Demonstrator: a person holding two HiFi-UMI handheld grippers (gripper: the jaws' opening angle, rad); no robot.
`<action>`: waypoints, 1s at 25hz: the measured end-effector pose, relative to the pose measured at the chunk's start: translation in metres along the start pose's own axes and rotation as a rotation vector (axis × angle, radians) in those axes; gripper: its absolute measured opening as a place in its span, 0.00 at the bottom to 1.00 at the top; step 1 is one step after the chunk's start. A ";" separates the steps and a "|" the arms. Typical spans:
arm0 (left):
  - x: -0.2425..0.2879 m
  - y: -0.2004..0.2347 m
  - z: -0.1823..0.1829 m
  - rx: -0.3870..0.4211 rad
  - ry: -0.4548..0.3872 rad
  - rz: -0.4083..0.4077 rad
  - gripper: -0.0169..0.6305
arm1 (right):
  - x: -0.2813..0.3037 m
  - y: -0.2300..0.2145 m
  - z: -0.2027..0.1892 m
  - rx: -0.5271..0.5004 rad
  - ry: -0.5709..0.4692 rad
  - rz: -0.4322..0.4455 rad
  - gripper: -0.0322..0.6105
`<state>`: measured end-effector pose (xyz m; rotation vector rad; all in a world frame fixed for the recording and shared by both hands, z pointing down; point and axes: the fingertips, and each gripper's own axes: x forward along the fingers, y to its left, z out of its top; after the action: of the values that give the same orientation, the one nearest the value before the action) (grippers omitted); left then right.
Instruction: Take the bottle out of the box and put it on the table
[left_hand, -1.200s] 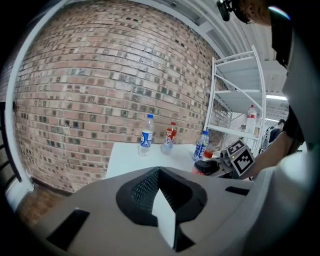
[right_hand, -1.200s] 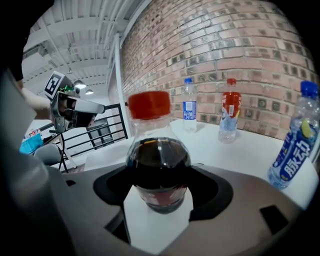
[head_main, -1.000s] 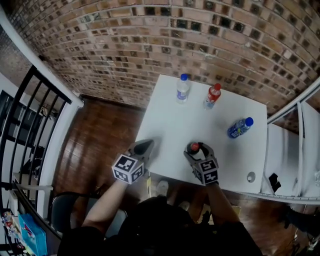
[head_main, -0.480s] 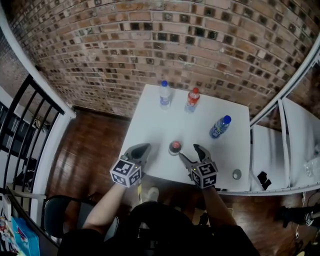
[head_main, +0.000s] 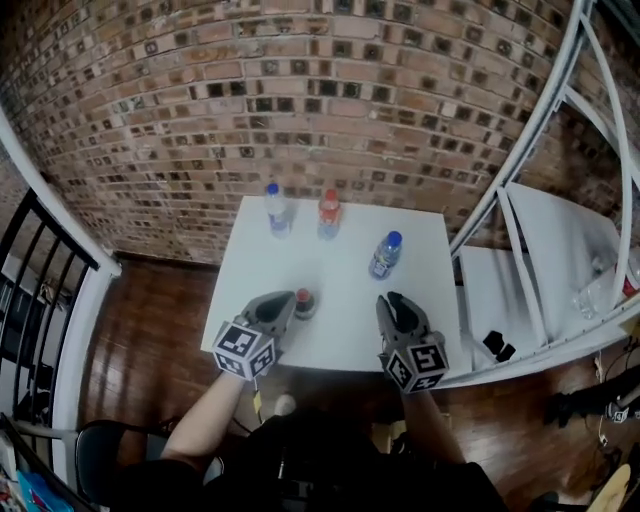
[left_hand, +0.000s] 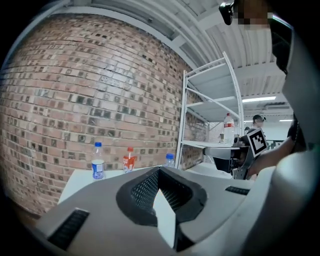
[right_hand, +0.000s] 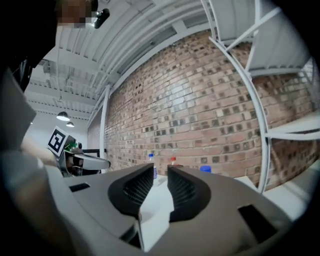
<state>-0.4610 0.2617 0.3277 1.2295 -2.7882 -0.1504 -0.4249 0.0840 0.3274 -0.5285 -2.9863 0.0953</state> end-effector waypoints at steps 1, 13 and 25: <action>0.005 -0.007 0.003 0.005 -0.008 -0.017 0.03 | -0.009 -0.005 0.004 -0.017 -0.008 -0.022 0.12; 0.022 -0.066 0.022 0.039 -0.058 -0.148 0.03 | -0.069 -0.035 0.017 -0.002 -0.027 -0.135 0.05; 0.012 -0.070 0.022 0.027 -0.063 -0.142 0.03 | -0.069 -0.021 0.015 -0.009 -0.003 -0.094 0.05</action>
<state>-0.4208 0.2066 0.2974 1.4550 -2.7628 -0.1646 -0.3690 0.0393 0.3079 -0.3879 -3.0103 0.0757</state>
